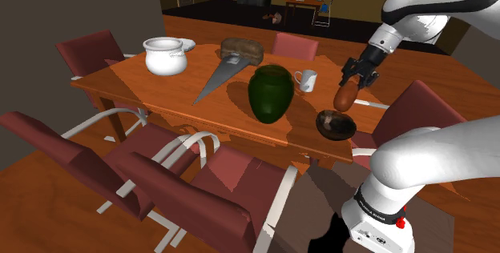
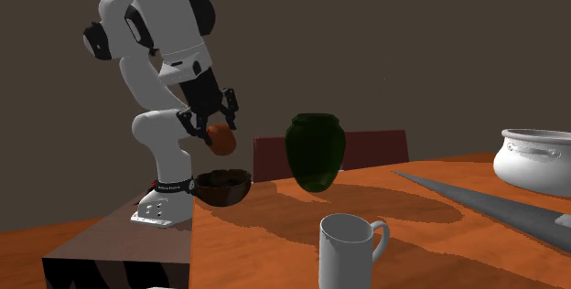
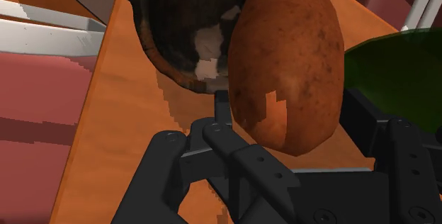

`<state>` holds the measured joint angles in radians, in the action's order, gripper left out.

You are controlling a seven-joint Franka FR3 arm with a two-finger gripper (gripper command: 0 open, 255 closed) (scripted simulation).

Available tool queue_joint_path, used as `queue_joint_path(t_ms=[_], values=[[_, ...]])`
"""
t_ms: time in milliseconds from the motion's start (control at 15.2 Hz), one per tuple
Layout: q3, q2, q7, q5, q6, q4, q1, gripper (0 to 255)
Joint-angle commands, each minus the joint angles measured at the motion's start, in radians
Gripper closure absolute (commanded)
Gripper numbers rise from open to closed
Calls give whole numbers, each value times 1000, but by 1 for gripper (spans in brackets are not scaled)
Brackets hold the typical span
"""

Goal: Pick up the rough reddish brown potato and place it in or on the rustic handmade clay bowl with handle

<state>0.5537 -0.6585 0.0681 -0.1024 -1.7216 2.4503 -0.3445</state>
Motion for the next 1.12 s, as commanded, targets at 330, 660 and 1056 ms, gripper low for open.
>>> queue_joint_path(t_ms=[330, 660, 1056], values=[[23, 18, 34, 7, -91, 79, -3, 255], [41, 39, 59, 8, -153, 125, -1, 255], [41, 39, 59, 8, -153, 125, -1, 255]])
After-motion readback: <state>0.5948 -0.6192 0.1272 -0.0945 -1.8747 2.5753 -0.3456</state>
